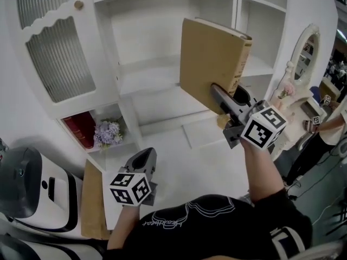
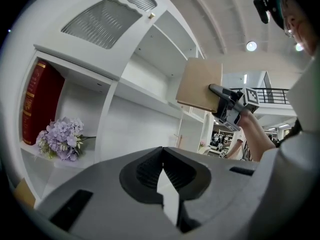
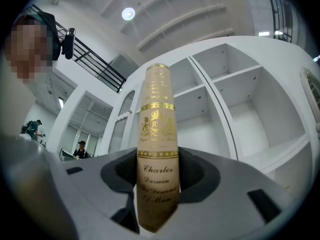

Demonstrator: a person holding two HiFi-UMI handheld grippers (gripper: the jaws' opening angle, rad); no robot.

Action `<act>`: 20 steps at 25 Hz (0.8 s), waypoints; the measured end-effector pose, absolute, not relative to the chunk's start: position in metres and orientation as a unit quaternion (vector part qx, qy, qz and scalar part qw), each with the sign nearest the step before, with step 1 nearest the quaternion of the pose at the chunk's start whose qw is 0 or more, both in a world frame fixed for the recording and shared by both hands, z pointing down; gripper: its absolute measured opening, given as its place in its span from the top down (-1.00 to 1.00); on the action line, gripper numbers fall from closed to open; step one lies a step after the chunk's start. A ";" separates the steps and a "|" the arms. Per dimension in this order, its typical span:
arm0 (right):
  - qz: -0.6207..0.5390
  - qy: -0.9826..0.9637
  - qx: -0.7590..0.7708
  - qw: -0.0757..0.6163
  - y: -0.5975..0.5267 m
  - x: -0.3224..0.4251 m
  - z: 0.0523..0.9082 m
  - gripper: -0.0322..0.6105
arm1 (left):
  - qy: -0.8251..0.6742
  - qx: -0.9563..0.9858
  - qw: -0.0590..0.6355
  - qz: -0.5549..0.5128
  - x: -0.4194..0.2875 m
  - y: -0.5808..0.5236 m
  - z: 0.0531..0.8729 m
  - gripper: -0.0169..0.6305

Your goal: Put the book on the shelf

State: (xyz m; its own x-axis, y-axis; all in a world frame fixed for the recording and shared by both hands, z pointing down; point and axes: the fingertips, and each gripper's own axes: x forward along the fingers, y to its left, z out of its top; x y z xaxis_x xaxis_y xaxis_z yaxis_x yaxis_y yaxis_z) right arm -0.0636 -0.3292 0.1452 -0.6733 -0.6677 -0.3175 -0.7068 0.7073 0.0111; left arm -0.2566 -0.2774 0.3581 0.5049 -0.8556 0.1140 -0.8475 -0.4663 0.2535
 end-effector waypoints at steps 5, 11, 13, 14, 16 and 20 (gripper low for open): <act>0.078 0.897 -0.411 0.145 -0.345 -0.066 0.130 0.27 | -0.498 0.854 0.148 -0.019 -0.276 -0.287 0.365 0.94; 0.079 0.881 -0.446 0.135 -0.373 -0.062 0.126 0.27 | -0.500 0.851 0.159 -0.017 -0.293 -0.295 0.375 0.94; 0.083 0.877 -0.457 0.126 -0.382 -0.063 0.124 0.27 | -0.500 0.851 0.162 -0.016 -0.296 -0.298 0.377 0.94; 0.086 0.874 -0.462 0.122 -0.387 -0.064 0.124 0.27 | -0.500 0.851 0.162 -0.016 -0.298 -0.299 0.378 0.94; 0.089 0.868 -0.474 0.116 -0.396 -0.065 0.126 0.27 | -0.498 0.852 0.163 -0.018 -0.300 -0.302 0.379 0.94; 0.082 0.862 -0.490 0.102 -0.414 -0.068 0.130 0.27 | -0.495 0.852 0.167 -0.022 -0.302 -0.307 0.382 0.94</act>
